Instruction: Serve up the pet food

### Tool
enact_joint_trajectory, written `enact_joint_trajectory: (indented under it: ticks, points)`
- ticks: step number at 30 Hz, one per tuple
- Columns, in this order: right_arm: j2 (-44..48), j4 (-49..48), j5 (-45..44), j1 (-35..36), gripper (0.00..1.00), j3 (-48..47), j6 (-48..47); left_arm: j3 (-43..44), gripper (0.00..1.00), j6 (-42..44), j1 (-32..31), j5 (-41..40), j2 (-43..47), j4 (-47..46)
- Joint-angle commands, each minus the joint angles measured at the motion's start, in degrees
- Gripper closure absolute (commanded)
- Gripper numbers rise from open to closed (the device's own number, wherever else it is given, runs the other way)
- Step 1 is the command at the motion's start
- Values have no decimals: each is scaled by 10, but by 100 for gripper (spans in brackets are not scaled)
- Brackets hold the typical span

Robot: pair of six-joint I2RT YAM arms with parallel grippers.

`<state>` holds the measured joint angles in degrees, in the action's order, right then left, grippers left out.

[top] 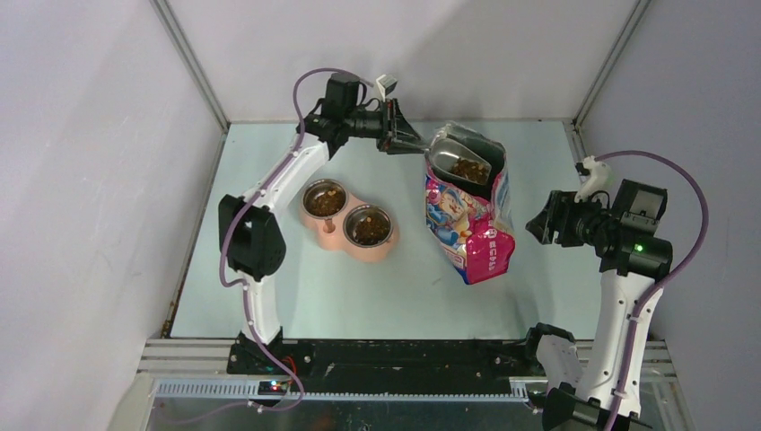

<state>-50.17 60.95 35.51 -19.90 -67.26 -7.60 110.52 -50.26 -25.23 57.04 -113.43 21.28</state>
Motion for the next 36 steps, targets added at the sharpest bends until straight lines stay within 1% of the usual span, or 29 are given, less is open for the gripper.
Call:
enact_joint_trajectory:
  ticks: [1, 5, 10, 13, 14, 15, 19, 24, 26, 29, 33, 36]
  points:
    - [-7, 28, -21, 0, 36, -30, -25, -30, 100, -62, 18, 29, 36, -65]
    - [-11, 44, -37, 2, 36, -48, -36, -34, 100, -120, 24, 38, 27, -108]
    - [-12, 56, -50, 4, 36, -58, -40, -12, 100, -128, 28, 47, 13, -108]
    - [-16, 61, -57, 5, 36, -58, -43, -31, 100, -164, 33, 62, 5, -132]
    - [-19, 62, -58, 5, 36, -58, -44, -45, 100, -178, 34, 69, 4, -162]
    - [-21, 63, -62, 4, 36, -57, -46, -53, 100, -209, 37, 71, 2, -183]
    - [-32, 61, -81, 5, 37, -58, -54, -88, 100, -283, 41, 70, -1, -327]
    - [-46, 63, -101, 6, 37, -58, -58, -102, 100, -348, 49, 62, 0, -408]
    - [-48, 62, -102, 3, 37, -58, -57, -126, 100, -373, 51, 56, 9, -442]
    - [-48, 66, -104, 0, 37, -58, -58, -195, 100, -417, 48, 42, 28, -530]
    - [-53, 67, -104, -1, 37, -58, -56, -229, 100, -454, 48, 43, 23, -591]
    - [-55, 64, -101, -1, 37, -58, -53, -255, 100, -505, 45, 33, 29, -668]
